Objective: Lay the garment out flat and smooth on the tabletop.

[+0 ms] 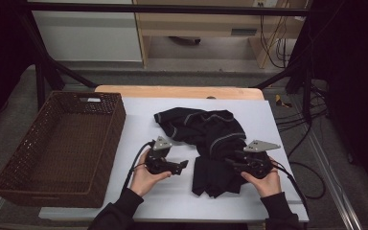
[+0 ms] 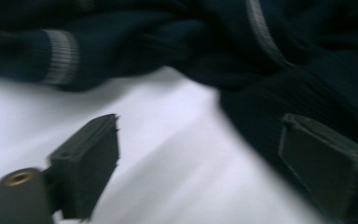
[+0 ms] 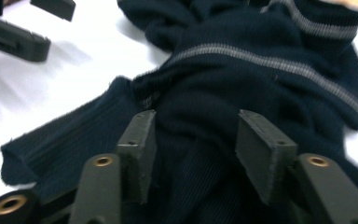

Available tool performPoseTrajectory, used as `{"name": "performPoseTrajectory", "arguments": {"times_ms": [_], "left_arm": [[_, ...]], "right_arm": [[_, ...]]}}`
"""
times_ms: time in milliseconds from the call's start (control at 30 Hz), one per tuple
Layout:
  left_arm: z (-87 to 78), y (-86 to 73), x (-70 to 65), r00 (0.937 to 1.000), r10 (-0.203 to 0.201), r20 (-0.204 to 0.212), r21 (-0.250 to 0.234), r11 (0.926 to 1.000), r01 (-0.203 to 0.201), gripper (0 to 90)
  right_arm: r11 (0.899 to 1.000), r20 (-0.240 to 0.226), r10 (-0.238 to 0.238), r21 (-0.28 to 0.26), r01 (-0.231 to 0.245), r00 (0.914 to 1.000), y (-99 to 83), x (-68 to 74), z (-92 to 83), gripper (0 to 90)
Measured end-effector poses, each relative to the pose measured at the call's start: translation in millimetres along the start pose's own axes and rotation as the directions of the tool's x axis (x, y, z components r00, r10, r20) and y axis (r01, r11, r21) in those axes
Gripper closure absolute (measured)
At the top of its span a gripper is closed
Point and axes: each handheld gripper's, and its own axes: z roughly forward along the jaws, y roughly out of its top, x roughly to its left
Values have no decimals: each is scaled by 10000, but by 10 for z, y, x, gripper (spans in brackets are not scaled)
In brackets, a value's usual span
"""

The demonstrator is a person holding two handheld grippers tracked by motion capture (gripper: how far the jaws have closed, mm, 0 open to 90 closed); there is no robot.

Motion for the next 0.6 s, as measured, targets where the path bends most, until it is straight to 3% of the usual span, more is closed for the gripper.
{"name": "performPoseTrajectory", "arguments": {"times_ms": [100,167,267,300,400,533,600], "left_arm": [[103,5,-110,9980,126,620,106,9999,-133,221],[168,-1,-177,9923,-10,1240,272,9996,-24,294],[237,-41,-287,9903,280,1360,747,9965,-385,353],[258,-64,-315,9897,219,1414,830,9960,-339,380],[299,-98,-358,9874,119,1578,989,9947,-278,442],[319,-134,-400,9822,-14,1878,1136,9933,-203,576],[316,-145,-408,9754,-194,2194,1258,9920,-85,677]], "right_arm": [[9999,-244,26,140,-23,9997,-50,29,22,512],[9996,-323,-62,275,71,9995,-72,59,41,496],[9997,-527,-45,254,59,9986,-95,107,14,486],[9997,-551,-59,250,73,9985,-102,115,-3,488],[9995,-890,-38,299,65,9960,-147,155,-56,593],[9968,-1229,-59,779,156,9924,-216,188,-38,841],[9941,-1296,-115,1055,253,9915,-223,193,4,857]]}}
